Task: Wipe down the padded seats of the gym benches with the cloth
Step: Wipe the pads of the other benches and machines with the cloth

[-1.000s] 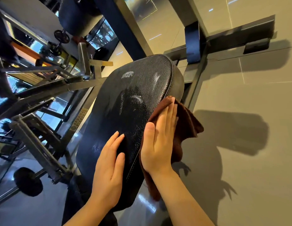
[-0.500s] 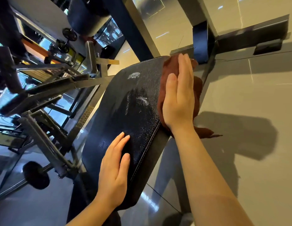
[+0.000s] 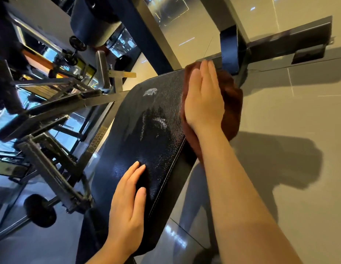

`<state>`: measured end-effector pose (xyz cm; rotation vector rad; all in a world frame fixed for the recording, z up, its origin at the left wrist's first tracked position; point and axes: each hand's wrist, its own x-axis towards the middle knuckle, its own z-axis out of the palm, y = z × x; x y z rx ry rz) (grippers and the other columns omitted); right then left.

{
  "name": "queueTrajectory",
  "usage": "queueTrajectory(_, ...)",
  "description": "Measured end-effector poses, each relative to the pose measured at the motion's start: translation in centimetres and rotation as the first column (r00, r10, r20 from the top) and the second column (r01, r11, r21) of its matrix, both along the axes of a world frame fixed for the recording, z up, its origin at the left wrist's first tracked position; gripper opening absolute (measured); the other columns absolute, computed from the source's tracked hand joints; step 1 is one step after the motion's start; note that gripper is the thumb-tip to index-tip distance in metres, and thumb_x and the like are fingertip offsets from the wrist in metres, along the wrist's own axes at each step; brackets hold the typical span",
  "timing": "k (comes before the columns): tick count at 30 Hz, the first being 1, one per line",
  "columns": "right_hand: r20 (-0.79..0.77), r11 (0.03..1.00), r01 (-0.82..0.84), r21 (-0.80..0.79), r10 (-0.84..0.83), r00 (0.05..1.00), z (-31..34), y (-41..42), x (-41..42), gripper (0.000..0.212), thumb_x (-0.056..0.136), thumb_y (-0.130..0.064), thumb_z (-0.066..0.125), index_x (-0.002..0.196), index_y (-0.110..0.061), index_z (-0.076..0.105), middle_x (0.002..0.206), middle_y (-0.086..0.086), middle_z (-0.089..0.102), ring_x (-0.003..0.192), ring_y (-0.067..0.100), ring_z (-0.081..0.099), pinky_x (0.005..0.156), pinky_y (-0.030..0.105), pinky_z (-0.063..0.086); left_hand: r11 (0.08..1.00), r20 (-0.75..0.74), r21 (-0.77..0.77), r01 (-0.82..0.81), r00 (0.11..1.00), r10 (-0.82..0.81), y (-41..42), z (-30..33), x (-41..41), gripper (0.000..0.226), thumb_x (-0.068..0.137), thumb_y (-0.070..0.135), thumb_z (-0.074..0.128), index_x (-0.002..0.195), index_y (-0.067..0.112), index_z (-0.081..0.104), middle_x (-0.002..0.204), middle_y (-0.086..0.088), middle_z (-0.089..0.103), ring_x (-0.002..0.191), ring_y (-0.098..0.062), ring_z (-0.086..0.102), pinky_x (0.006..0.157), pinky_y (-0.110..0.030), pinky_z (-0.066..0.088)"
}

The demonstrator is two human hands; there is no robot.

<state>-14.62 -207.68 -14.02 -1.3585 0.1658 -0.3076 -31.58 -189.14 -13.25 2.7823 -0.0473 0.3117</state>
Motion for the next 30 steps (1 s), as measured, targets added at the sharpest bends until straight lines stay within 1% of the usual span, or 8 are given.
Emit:
queueTrajectory(3, 0.001, 0.993, -0.115, -0.033, 0.115, 0.993, -0.3, -1.2, 1.7, 0.048, 0.107, -0.039, 0.025, 0.15, -0.021, 0.034, 0.154, -0.005, 0.037, 0.141, 0.011, 0.031, 0.114, 0.025, 0.019, 1.0, -0.003, -0.004, -0.02, 1.0, 0.02, 0.1, 0.2, 0.0, 0.043, 0.093, 0.047, 0.031, 0.135, 0.045, 0.041, 0.148, 0.025, 0.036, 0.14, -0.001, 0.031, 0.112, -0.033, 0.025)
queueTrajectory(6, 0.0, 0.999, 0.019, -0.03, -0.019, 1.0, -0.5, -0.1, 0.4, 0.047, 0.105, -0.039, 0.029, 0.146, -0.02, 0.041, 0.146, -0.003, 0.047, 0.135, 0.012, 0.04, 0.116, 0.035, 0.029, 1.0, 0.001, 0.016, -0.007, 1.0, 0.007, 0.1, 0.2, 0.0, 0.043, 0.093, 0.047, 0.031, 0.135, 0.045, 0.04, 0.147, 0.026, 0.037, 0.139, -0.001, 0.033, 0.112, -0.032, 0.026)
queueTrajectory(13, 0.044, 0.978, 0.168, 0.127, -0.174, 0.984, -3.6, 7.3, -9.4, 0.051, 0.102, -0.038, 0.02, 0.15, -0.027, 0.004, 0.163, -0.004, 0.008, 0.15, 0.007, 0.004, 0.123, 0.042, 0.012, 1.0, 0.013, 0.005, 0.018, 1.0, -0.018, 0.2, 0.3, 0.0, 0.045, 0.094, 0.048, 0.032, 0.136, 0.063, 0.031, 0.149, 0.025, 0.035, 0.14, -0.005, 0.033, 0.113, -0.039, 0.029)
queueTrajectory(18, 0.015, 0.969, 0.221, 0.112, -0.224, 0.974, -2.8, 7.9, -9.1, 0.054, 0.102, -0.037, 0.021, 0.15, -0.019, 0.003, 0.161, -0.004, 0.006, 0.15, 0.01, 0.002, 0.123, 0.044, 0.01, 1.0, 0.005, 0.01, 0.011, 1.0, -0.011, -0.1, 0.3, -0.4, 0.045, 0.094, 0.049, 0.031, 0.137, 0.062, 0.031, 0.15, 0.024, 0.035, 0.141, -0.006, 0.032, 0.114, -0.041, 0.029)
queueTrajectory(22, -0.003, 0.981, 0.163, 0.105, -0.164, 0.986, -1.5, 2.4, -3.2, 0.05, 0.104, -0.037, 0.024, 0.15, -0.018, 0.032, 0.155, 0.001, 0.036, 0.144, 0.014, 0.027, 0.12, 0.04, 0.02, 1.0, 0.023, 0.005, 0.002, 1.0, -0.002, -0.2, 0.3, -0.1, 0.046, 0.093, 0.046, 0.032, 0.138, 0.056, 0.036, 0.149, 0.023, 0.037, 0.141, -0.008, 0.033, 0.114, -0.043, 0.029)
queueTrajectory(24, -0.049, 0.998, -0.033, 0.05, 0.035, 0.998, -1.1, -0.7, 0.3, 0.037, 0.106, -0.035, 0.026, 0.126, -0.023, 0.055, 0.125, -0.003, 0.058, 0.119, 0.014, 0.048, 0.103, 0.034, 0.035, 1.0, 0.01, -0.002, -0.011, 1.0, 0.011, -0.1, 0.2, -0.1, 0.045, 0.093, 0.045, 0.032, 0.137, 0.053, 0.04, 0.148, 0.023, 0.038, 0.141, -0.008, 0.033, 0.114, -0.044, 0.029)
queueTrajectory(27, -0.095, 0.962, -0.266, 0.064, 0.271, 0.958, -1.0, -3.1, 3.4, 0.035, 0.107, -0.037, 0.025, 0.096, -0.021, 0.054, 0.087, -0.005, 0.053, 0.082, 0.01, 0.049, 0.073, 0.029, 0.034, 1.0, 0.004, -0.015, -0.018, 1.0, 0.018, 0.0, 0.2, -0.1, 0.043, 0.093, 0.045, 0.033, 0.135, 0.05, 0.042, 0.148, 0.023, 0.038, 0.141, -0.007, 0.033, 0.115, -0.045, 0.029)
queueTrajectory(30, -0.08, 0.967, -0.223, 0.126, 0.233, 0.969, -1.3, -2.5, 2.6, 0.039, 0.107, -0.037, 0.024, 0.1, -0.019, 0.059, 0.095, -0.003, 0.058, 0.089, 0.009, 0.052, 0.075, 0.028, 0.036, 1.0, 0.007, -0.006, -0.018, 1.0, 0.018, 0.0, 0.3, 0.0, 0.043, 0.093, 0.047, 0.033, 0.136, 0.055, 0.04, 0.147, 0.023, 0.038, 0.14, -0.007, 0.033, 0.114, -0.039, 0.028)
